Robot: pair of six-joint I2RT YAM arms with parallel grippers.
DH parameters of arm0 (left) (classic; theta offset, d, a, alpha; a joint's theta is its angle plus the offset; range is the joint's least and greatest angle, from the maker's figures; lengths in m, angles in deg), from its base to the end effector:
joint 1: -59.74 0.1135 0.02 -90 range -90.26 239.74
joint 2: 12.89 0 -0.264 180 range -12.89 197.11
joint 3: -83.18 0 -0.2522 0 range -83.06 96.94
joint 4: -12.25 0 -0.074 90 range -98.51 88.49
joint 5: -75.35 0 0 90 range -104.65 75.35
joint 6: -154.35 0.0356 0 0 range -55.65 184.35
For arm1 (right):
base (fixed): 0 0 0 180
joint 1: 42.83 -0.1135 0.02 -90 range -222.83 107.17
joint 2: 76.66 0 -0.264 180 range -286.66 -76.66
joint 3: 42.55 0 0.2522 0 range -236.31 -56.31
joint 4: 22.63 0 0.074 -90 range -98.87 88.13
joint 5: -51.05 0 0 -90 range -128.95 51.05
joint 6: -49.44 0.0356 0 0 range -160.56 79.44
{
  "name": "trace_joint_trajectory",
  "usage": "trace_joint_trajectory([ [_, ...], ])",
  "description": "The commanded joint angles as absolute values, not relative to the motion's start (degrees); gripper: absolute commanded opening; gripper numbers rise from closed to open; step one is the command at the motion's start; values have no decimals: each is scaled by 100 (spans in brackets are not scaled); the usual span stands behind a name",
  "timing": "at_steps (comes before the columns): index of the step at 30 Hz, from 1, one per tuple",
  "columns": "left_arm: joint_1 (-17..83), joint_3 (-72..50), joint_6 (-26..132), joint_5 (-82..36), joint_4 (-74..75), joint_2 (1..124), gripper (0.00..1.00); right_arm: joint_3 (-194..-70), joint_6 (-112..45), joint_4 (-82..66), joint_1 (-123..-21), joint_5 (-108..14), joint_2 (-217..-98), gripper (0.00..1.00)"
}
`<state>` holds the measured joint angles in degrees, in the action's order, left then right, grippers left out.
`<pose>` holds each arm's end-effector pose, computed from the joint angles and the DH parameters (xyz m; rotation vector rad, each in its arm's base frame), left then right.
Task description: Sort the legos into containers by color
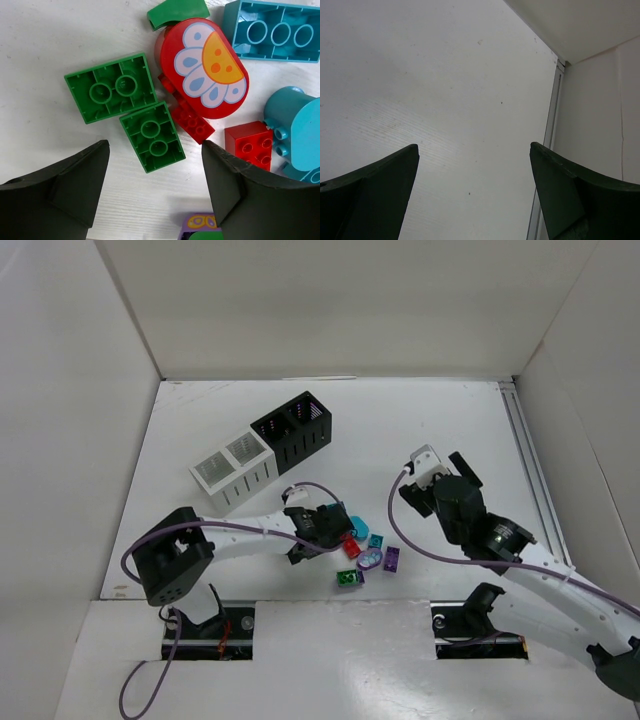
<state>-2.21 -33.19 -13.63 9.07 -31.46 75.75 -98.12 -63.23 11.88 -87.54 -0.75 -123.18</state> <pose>0.1448 -0.2412 0.1715 -0.4670 2.5765 -0.2736 0.1430 0.1106 0.3009 -0.7056 1.8044 -0.4149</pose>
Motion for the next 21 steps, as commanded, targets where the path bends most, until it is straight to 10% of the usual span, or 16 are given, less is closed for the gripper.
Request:
trace_joint_trajectory([
  [1,-248,-3190,-1520,1154,-3482,7719,70,-9745,-6183,1143,-8748,140,-12114,96],
  [21,-634,-3568,-852,1127,-3138,6859,24,-9745,-6077,1213,-8748,245,-12008,97],
])
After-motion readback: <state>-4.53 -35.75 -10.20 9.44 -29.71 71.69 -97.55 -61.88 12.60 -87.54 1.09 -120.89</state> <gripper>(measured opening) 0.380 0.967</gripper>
